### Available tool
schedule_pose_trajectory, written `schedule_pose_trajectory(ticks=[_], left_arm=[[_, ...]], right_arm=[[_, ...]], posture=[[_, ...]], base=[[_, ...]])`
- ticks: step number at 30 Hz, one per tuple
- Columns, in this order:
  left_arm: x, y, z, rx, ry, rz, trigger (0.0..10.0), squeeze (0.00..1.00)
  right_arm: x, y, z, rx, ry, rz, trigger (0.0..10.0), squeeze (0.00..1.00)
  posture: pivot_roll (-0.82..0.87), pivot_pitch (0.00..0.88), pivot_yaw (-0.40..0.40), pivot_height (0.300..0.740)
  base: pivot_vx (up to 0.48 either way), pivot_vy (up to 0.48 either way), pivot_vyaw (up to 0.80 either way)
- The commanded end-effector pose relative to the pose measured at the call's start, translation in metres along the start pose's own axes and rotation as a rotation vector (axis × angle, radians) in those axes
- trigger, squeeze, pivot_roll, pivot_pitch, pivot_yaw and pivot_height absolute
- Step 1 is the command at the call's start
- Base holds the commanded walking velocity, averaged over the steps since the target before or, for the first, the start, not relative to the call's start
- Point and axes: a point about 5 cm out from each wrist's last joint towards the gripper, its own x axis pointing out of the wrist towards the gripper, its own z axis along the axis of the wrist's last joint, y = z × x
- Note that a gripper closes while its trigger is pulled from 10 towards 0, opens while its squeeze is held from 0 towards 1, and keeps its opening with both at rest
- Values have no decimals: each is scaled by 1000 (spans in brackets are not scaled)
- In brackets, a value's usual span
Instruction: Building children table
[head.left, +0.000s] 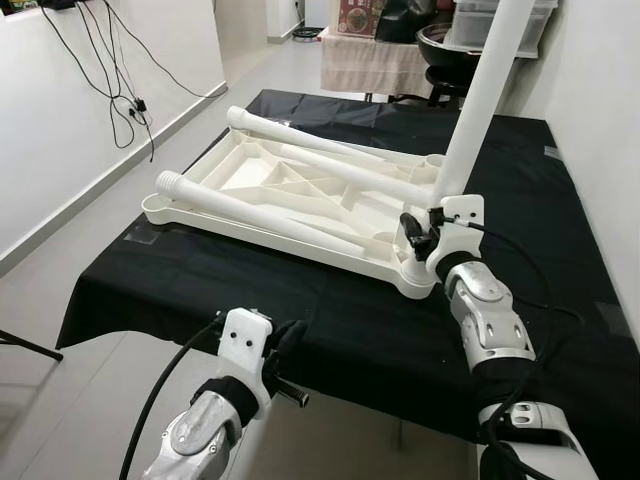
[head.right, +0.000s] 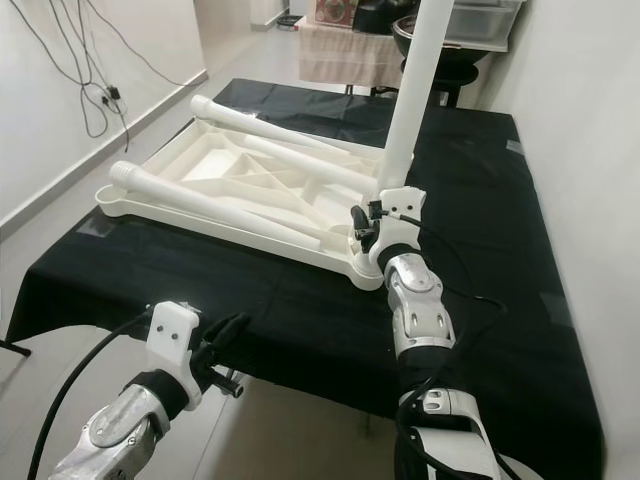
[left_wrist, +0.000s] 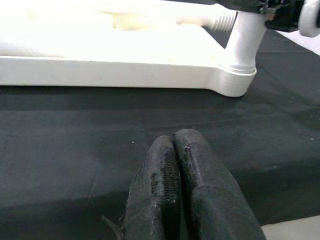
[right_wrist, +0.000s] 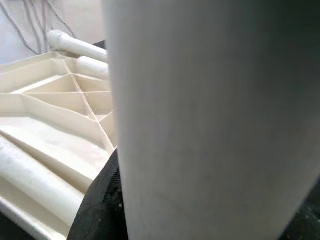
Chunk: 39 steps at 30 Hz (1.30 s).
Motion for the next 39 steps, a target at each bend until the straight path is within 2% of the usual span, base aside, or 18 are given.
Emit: schedule_pose_trajectory(ticks=[1, 2, 3, 4, 6, 7, 8, 9, 10, 16, 17, 21, 22, 23, 24, 30, 38, 39], left_arm=[[0, 2, -1, 0, 4, 6, 10000, 0], [0, 2, -1, -1, 3, 5, 10000, 0], [0, 2, -1, -1, 3, 5, 10000, 0], [0, 1, -1, -3, 3, 4, 10000, 0], [0, 1, -1, -3, 2, 3, 10000, 0], [0, 1, -1, -3, 2, 3, 10000, 0], [-1, -1, -1, -7, 1, 1, 10000, 0], [-1, -1, -1, -7, 1, 1, 10000, 0], [-1, -1, 0, -8, 0, 0, 10000, 0], [-3, -3, 0, -11, -1, 2, 10000, 0], [-4, -3, 1, -12, -2, 3, 10000, 0], [-5, -4, 1, -13, -1, 4, 10000, 0], [-5, -4, 1, -13, 0, 4, 10000, 0], [-6, -5, 1, -13, 1, 4, 10000, 0], [-6, -5, 1, -13, 1, 3, 10000, 0], [-7, -6, 1, -16, 3, 2, 10000, 0], [-9, -7, 2, -22, 4, 3, 10000, 0], [-10, -7, 2, -25, 4, 2, 10000, 0]], right_arm=[[-9, 6, -40, 21, 202, 59, 10000, 0], [-4, 12, -31, 61, 155, 159, 10000, 973], [-4, 12, -31, 61, 155, 159, 10000, 973], [1, 17, -18, 105, 88, 278, 10000, 1000], [5, 19, -8, 132, 38, 357, 10000, 1000], [5, 19, -8, 132, 38, 357, 10000, 1000], [13, 16, 10, 164, -29, 521, 10000, 227], [13, 16, 10, 164, -29, 521, 10000, 227], [15, 13, 14, 121, -46, 572, 10000, 0], [16, 14, 13, 62, -15, 724, 10000, 0], [17, 18, 11, 42, 17, 785, 10000, 0], [19, 22, 11, 35, 36, 807, 10000, 0], [20, 23, 11, 43, 41, 806, 9216, 0], [22, 24, 12, 48, 44, 805, 9216, 0], [23, 24, 13, 56, 43, 803, 0, 0], [26, 22, 14, 46, 40, 819, 0, 0], [24, 10, 9, 18, 43, 771, 0, 0], [21, -3, -7, -45, 84, 611, 0, 0]], posture=[[-6, 109, -4, 740], [-1, 111, -3, 740], [-1, 111, -3, 740], [1, 111, -3, 740], [5, 113, -2, 740], [5, 113, -2, 740], [19, 121, -2, 740], [19, 121, -2, 740], [19, 121, -2, 740], [34, 133, -3, 740], [42, 138, 0, 740], [48, 139, 2, 740], [53, 141, 4, 740], [53, 141, 4, 740], [57, 144, 5, 740], [58, 147, 7, 740], [50, 158, 7, 740], [41, 163, 2, 740]], base=[[0, 0, 0], [0, 0, 0], [0, 0, 0], [0, 0, 0], [0, 0, 0], [0, 0, 0], [0, 0, 0], [0, 0, 0], [0, 0, 0], [0, 0, 0], [0, 0, 0], [0, 0, 0], [0, 0, 0], [0, 0, 0], [0, 0, 0], [0, 0, 0], [0, 0, 0], [0, 0, 0]])
